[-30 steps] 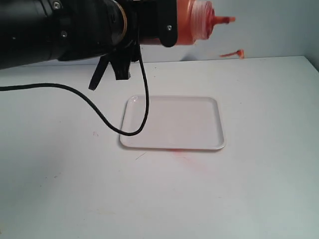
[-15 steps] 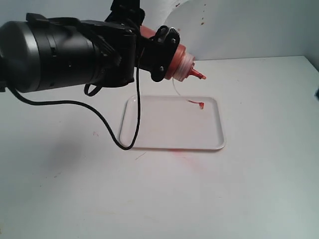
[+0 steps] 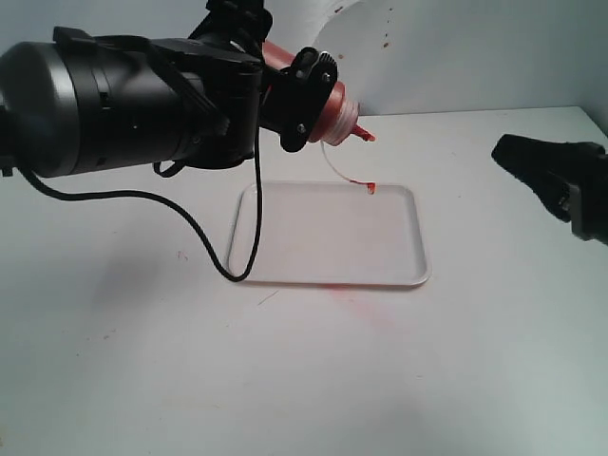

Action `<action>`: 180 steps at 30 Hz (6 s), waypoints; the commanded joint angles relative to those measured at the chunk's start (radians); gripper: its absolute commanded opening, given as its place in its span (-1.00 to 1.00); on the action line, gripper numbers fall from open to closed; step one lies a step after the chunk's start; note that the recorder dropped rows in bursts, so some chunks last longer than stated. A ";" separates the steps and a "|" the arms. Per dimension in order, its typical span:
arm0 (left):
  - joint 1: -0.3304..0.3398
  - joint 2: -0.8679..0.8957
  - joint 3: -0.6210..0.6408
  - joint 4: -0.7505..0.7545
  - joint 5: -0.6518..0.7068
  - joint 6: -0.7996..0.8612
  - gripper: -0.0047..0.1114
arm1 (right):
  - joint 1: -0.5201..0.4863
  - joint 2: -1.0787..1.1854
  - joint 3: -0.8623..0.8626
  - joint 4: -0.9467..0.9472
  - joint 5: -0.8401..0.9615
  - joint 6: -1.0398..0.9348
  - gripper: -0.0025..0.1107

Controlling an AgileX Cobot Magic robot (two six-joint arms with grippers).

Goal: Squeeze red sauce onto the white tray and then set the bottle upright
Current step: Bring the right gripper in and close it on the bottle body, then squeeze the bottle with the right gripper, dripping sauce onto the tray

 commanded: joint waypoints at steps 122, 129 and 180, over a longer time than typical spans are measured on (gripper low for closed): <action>-0.004 -0.014 -0.005 0.038 -0.041 0.040 -0.92 | 0.370 0.480 -0.660 -0.092 0.366 -0.879 0.90; -0.004 -0.014 -0.005 0.038 -0.041 0.043 -0.92 | 0.370 0.521 -0.660 -0.070 0.247 -0.861 0.89; -0.004 -0.014 -0.005 0.038 -0.071 0.042 -0.92 | 0.462 0.666 -0.660 0.437 0.106 -1.575 0.06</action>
